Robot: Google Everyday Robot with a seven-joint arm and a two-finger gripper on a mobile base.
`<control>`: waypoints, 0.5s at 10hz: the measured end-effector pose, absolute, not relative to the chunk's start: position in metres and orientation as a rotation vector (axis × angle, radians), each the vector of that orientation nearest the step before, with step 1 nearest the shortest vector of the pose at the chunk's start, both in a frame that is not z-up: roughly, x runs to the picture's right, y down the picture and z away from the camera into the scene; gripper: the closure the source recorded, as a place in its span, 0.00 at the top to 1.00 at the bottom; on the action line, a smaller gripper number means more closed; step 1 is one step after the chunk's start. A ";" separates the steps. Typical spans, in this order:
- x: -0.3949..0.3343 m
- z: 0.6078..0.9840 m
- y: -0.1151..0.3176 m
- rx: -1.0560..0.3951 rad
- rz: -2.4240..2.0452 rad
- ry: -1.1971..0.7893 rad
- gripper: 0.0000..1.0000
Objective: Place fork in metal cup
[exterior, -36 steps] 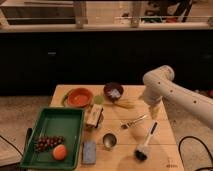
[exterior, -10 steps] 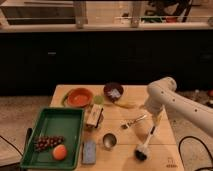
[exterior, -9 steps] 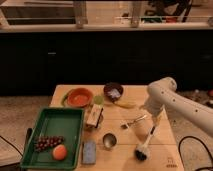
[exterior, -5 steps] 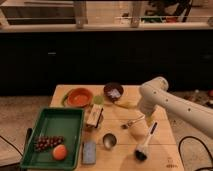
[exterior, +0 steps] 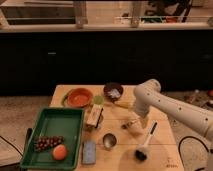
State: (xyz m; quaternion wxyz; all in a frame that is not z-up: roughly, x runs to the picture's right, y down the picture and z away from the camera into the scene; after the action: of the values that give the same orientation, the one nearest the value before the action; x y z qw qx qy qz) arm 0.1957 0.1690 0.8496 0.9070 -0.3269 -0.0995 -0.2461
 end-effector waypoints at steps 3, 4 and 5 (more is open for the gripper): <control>0.186 0.861 0.176 -0.692 -0.487 -0.219 0.80; 0.184 0.864 0.179 -0.697 -0.480 -0.223 0.80; 0.181 0.867 0.181 -0.697 -0.474 -0.229 0.80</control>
State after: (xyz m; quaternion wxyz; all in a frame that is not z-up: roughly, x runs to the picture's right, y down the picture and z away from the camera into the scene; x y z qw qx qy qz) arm 0.1810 0.1806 0.8673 0.9062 -0.3375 -0.1107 -0.2295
